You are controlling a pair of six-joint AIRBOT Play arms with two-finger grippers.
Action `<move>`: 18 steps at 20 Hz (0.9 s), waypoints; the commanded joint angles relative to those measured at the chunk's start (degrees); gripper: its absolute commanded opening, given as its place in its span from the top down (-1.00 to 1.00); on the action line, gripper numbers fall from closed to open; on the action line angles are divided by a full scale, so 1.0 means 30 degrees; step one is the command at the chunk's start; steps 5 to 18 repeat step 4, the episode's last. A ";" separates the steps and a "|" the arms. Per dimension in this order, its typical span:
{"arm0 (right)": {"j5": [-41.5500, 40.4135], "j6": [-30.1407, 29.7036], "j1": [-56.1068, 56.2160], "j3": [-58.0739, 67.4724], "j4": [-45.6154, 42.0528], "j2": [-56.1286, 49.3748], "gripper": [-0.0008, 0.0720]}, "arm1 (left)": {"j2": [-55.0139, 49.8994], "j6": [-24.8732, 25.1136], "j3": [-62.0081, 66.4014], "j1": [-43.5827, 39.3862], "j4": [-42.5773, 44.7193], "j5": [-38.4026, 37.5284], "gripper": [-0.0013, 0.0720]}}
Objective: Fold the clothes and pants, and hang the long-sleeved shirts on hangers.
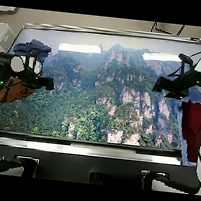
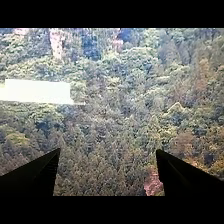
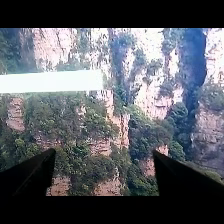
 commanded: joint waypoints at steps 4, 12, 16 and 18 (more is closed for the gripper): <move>0.0073 -0.0015 0.0051 -0.0029 0.0029 -0.0015 -0.87 | 0.0015 0.0007 -0.0051 -0.0015 0.0007 -0.0007 -0.97; 0.0073 -0.0015 0.0051 -0.0029 0.0029 -0.0015 -0.87 | 0.0015 0.0007 -0.0051 -0.0015 0.0007 -0.0007 -0.97; 0.0073 -0.0015 0.0051 -0.0029 0.0029 -0.0015 -0.87 | 0.0015 0.0007 -0.0051 -0.0015 0.0007 -0.0007 -0.97; 0.0073 -0.0015 0.0051 -0.0029 0.0029 -0.0015 -0.87 | 0.0015 0.0007 -0.0051 -0.0015 0.0007 -0.0007 -0.97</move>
